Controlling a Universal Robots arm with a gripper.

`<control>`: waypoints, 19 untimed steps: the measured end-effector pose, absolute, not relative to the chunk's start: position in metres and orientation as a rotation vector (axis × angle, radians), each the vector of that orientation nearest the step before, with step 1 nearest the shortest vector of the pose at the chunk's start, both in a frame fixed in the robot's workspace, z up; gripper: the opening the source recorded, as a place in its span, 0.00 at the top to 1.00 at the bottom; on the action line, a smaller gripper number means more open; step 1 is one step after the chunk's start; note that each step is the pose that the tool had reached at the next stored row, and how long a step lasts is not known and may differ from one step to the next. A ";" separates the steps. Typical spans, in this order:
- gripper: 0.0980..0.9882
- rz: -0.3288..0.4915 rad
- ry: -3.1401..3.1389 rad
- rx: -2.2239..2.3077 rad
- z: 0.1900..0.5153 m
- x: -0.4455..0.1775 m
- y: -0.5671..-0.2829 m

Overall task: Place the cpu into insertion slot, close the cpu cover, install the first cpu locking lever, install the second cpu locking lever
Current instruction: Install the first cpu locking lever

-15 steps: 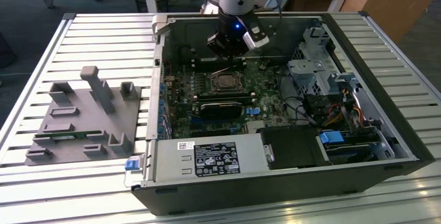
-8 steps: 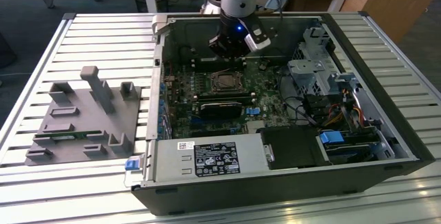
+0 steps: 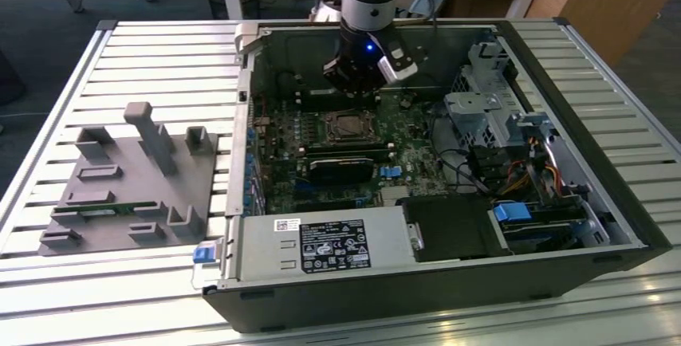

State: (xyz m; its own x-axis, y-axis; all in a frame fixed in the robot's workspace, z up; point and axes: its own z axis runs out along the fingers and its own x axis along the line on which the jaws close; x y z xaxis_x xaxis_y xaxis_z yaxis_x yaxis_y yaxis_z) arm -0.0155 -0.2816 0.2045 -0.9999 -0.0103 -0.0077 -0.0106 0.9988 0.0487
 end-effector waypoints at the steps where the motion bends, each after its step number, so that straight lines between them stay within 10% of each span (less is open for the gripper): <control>1: 0.98 0.076 3.133 -0.016 0.204 -0.015 -0.282; 19: 0.98 0.060 3.137 -0.016 0.197 -0.014 -0.281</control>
State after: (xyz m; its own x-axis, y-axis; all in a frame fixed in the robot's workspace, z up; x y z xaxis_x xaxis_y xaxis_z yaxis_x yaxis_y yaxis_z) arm -0.0136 -0.2811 0.1967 -0.9999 -0.0102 -0.0043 -0.0103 0.9992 0.0383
